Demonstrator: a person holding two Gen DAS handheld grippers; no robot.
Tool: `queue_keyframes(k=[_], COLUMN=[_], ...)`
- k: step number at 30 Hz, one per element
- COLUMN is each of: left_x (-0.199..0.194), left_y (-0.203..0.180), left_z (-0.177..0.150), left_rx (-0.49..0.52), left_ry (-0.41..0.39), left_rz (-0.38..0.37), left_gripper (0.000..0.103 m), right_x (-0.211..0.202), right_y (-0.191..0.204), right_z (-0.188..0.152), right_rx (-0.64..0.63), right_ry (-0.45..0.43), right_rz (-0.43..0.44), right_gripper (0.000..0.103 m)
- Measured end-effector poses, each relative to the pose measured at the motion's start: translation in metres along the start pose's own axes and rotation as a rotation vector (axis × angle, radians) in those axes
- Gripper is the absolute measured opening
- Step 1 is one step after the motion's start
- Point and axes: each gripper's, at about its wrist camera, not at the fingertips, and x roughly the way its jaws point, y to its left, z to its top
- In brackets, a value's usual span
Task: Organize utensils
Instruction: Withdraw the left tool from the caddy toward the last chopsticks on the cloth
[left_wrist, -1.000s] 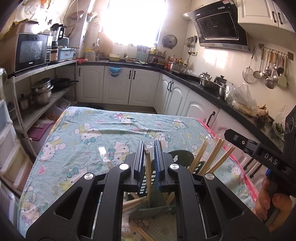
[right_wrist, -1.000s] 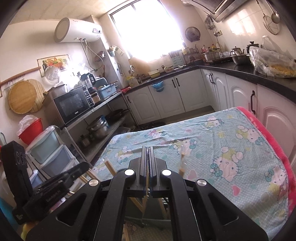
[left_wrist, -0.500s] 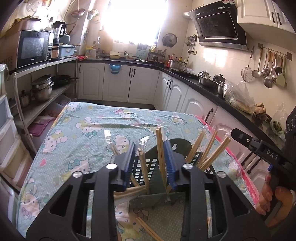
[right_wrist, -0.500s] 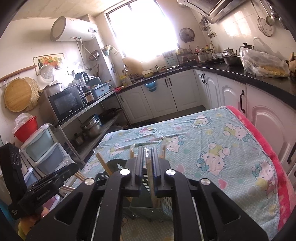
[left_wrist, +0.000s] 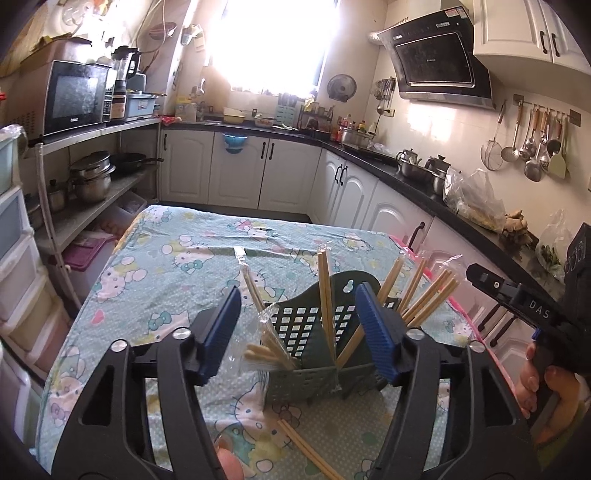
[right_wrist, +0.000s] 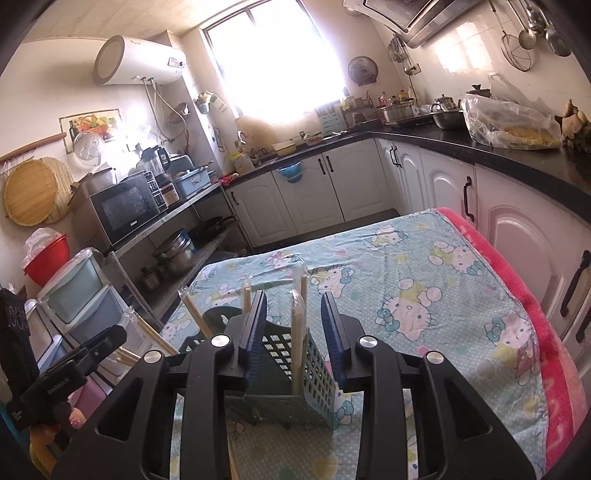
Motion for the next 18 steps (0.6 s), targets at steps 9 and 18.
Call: queue_keyframes(k=[9, 18], left_x=[-0.014, -0.030], left_y=[-0.002, -0.004], left_z=[-0.007, -0.024], left_rx=[-0.002, -0.015], left_ry=[-0.010, -0.016], left_rz=[-0.016, -0.050], left_gripper=[0.075, 0.089], right_x=[-0.010, -0.020], right_y=[0.002, 0.002], right_z=[-0.014, -0.034], right_rx=[-0.020, -0.049], right_ry=[0.023, 0.048], right_rz=[-0.005, -0.015], right_gripper=[0.037, 0.041])
